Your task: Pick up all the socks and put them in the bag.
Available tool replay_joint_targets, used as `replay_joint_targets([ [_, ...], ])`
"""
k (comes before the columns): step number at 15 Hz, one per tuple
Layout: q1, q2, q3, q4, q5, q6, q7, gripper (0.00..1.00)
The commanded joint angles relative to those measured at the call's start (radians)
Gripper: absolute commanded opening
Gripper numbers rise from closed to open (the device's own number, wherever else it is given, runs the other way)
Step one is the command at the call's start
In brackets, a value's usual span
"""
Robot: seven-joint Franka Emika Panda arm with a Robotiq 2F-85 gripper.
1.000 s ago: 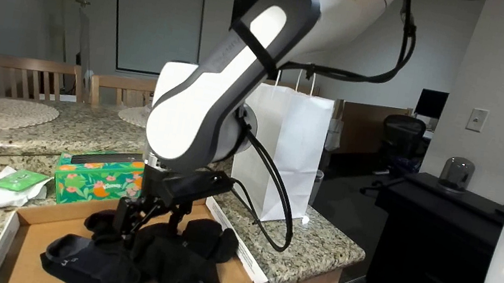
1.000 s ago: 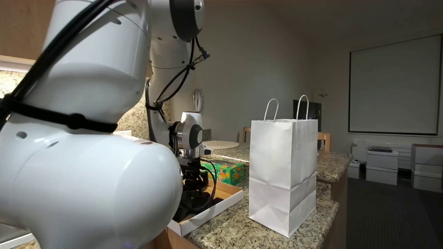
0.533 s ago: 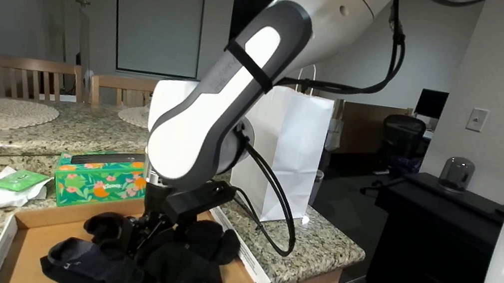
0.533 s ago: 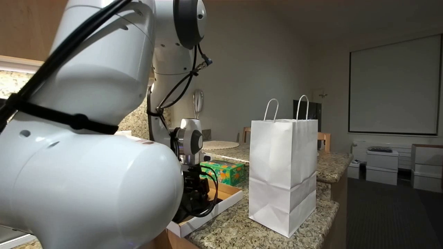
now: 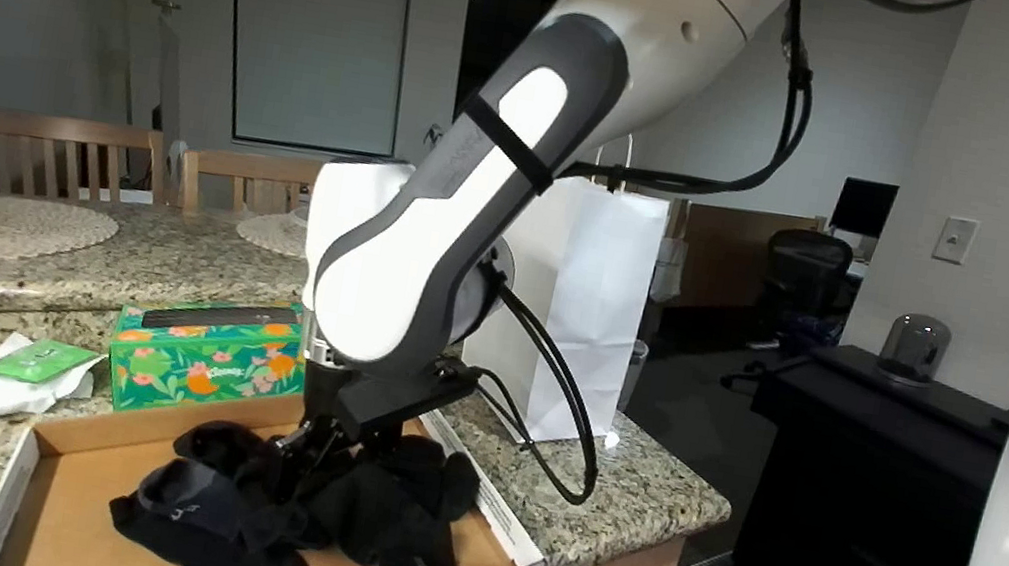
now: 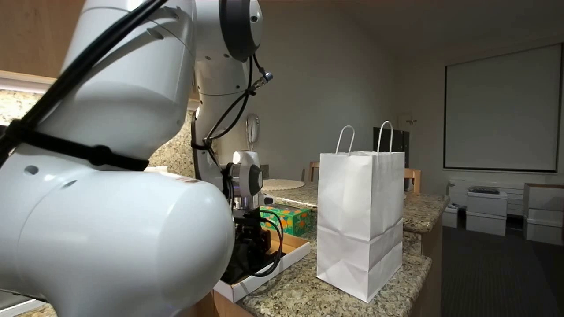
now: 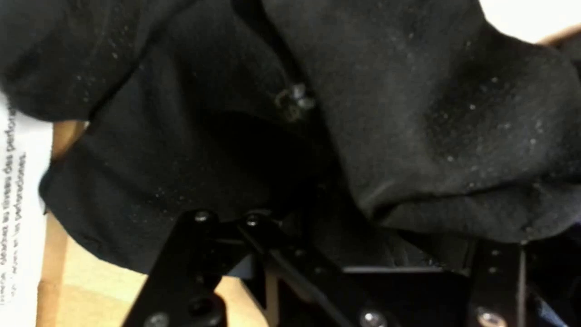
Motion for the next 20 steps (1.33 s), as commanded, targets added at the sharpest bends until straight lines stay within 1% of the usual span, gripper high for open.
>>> replay_joint_targets([
  [1, 0.048, 0.003, -0.050, 0.003, -0.097, -0.029, 0.121, 0.16],
  [2, 0.060, -0.004, -0.057, 0.008, -0.121, -0.043, 0.146, 0.12],
  [5, 0.089, -0.036, -0.070, 0.017, -0.190, -0.094, 0.215, 0.09],
  [7, 0.084, -0.065, -0.053, 0.027, -0.193, -0.149, 0.216, 0.13],
  [8, 0.079, -0.088, -0.043, 0.031, -0.188, -0.179, 0.210, 0.11],
  [10, 0.058, -0.136, -0.014, 0.041, -0.147, -0.239, 0.165, 0.14],
  [12, 0.045, -0.182, 0.006, 0.057, -0.135, -0.298, 0.154, 0.14],
  [16, 0.007, -0.289, 0.047, 0.139, -0.094, -0.474, 0.114, 0.13],
  [18, -0.011, -0.341, 0.063, 0.206, -0.084, -0.584, 0.100, 0.13],
  [20, -0.029, -0.385, 0.075, 0.298, -0.068, -0.714, 0.074, 0.13],
])
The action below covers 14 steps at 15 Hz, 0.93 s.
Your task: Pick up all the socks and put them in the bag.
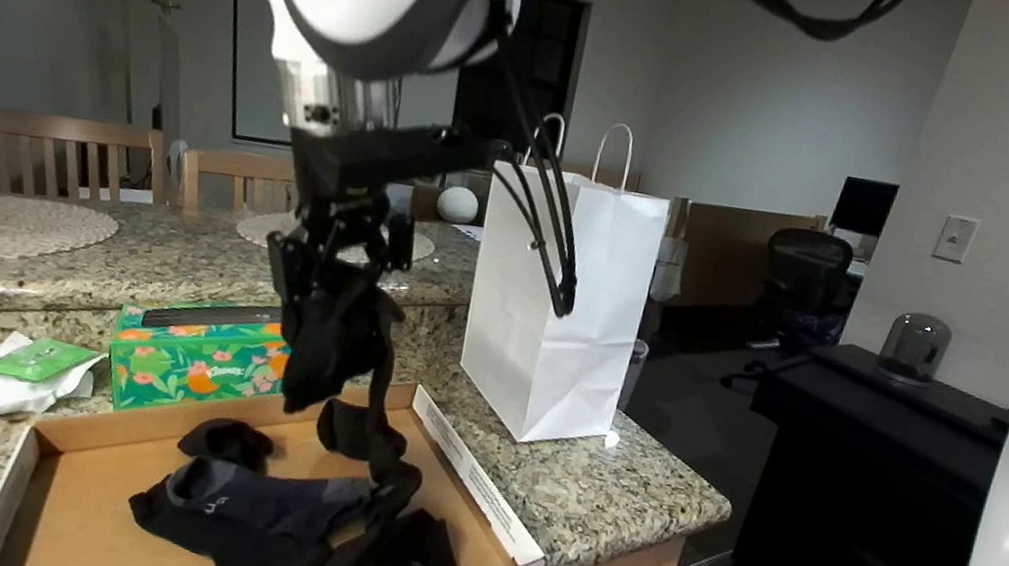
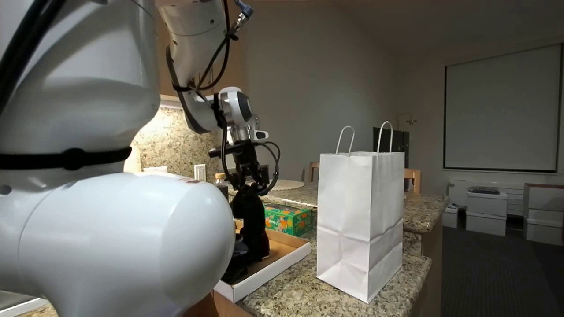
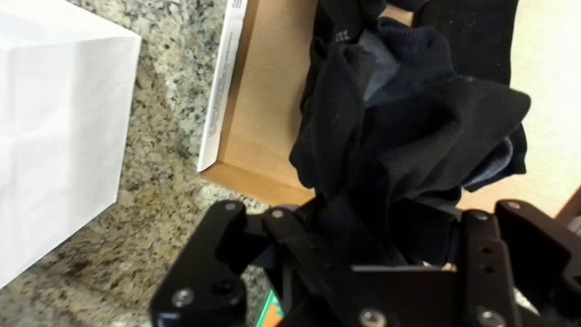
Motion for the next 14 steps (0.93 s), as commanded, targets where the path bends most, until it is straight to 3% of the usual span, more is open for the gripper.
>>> replay_joint_targets([
  [1, -0.051, -0.087, 0.037, 0.144, 0.045, -0.227, -0.076, 0.13],
  [8, -0.113, -0.067, 0.048, 0.623, 0.013, -0.695, -0.149, 0.12],
  [14, -0.206, 0.020, -0.015, 1.005, 0.009, -0.873, -0.273, 0.12],
])
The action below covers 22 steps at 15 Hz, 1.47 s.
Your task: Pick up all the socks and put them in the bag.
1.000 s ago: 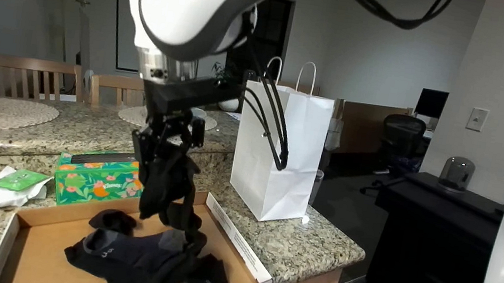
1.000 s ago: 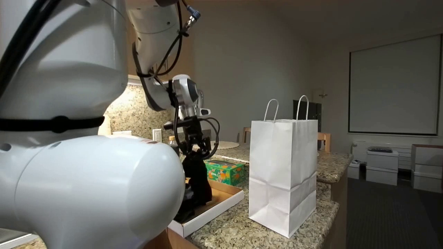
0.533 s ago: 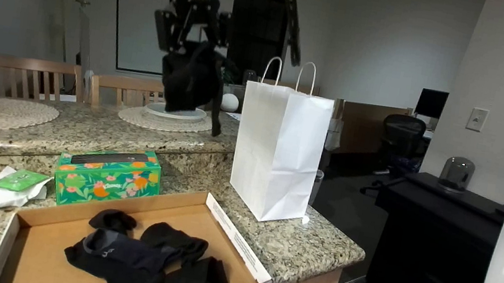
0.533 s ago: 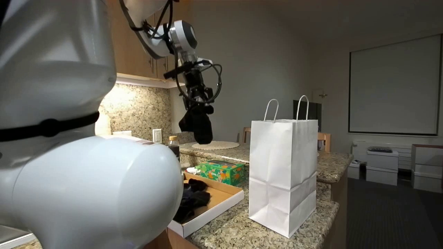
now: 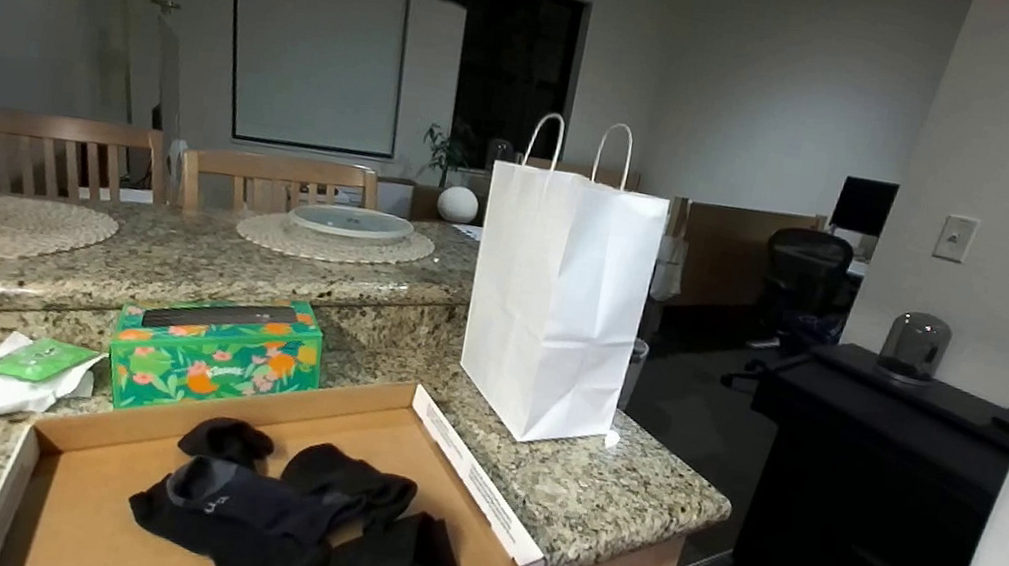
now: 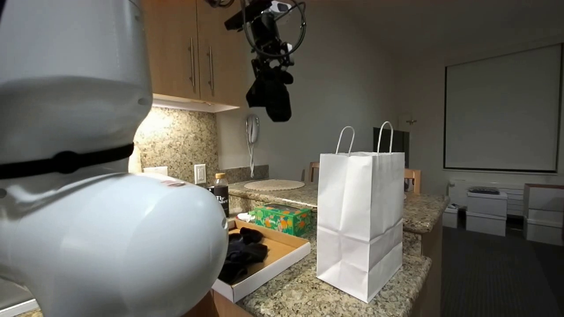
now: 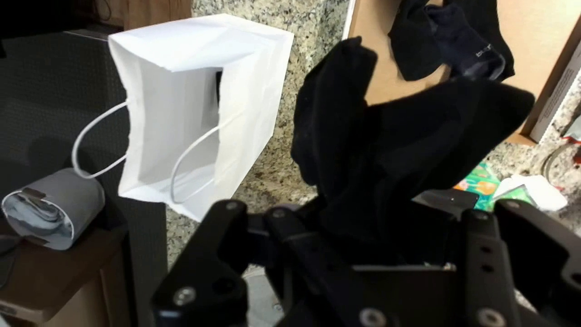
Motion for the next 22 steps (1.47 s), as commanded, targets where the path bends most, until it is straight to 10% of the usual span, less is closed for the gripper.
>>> replay_joint_targets([
  [1, -0.057, 0.096, -0.038, 0.229, -0.001, -0.061, -0.112, 0.11],
  [10, -0.235, 0.256, -0.207, 0.413, 0.153, -0.029, -0.358, 0.10],
  [22, -0.305, 0.389, -0.216, 0.340, 0.165, -0.020, -0.510, 0.10],
])
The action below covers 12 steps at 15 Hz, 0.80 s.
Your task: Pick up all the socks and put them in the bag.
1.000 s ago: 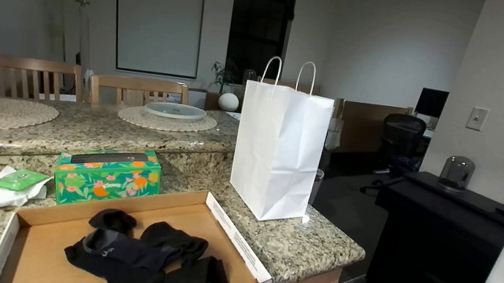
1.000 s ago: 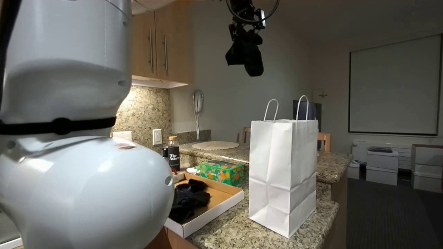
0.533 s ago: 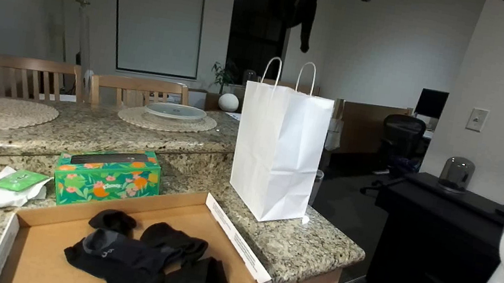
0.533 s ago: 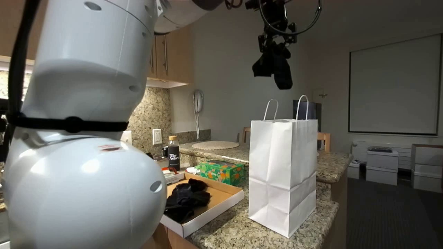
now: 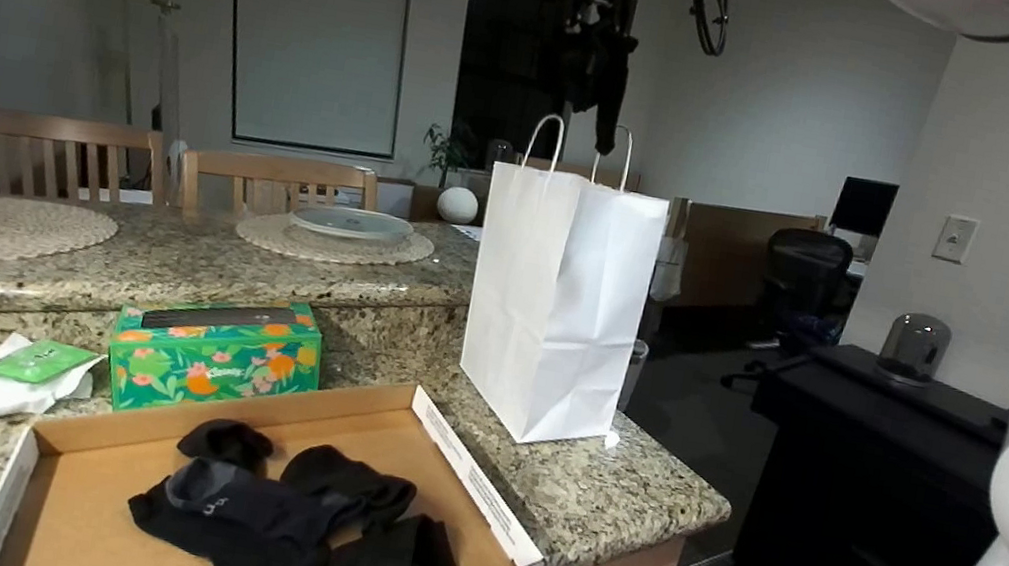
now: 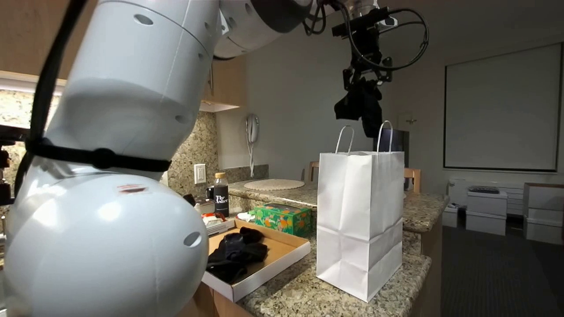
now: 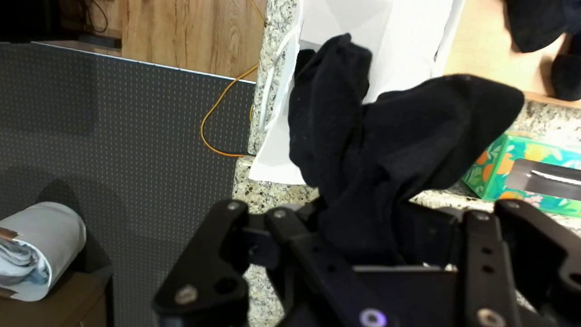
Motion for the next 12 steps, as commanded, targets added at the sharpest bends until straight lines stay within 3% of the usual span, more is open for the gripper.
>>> replay_joint_targets([
  [1, -0.013, 0.014, 0.006, -0.032, 0.023, 0.001, -0.046, 0.10],
  [5, -0.009, 0.020, 0.006, -0.055, 0.011, -0.005, -0.041, 0.08],
  [6, -0.012, 0.017, 0.006, -0.061, 0.017, -0.003, -0.038, 0.33],
  [8, -0.016, 0.017, 0.005, -0.062, 0.023, -0.006, -0.039, 0.40],
  [12, -0.022, 0.018, 0.005, -0.063, 0.030, -0.006, -0.046, 0.66],
])
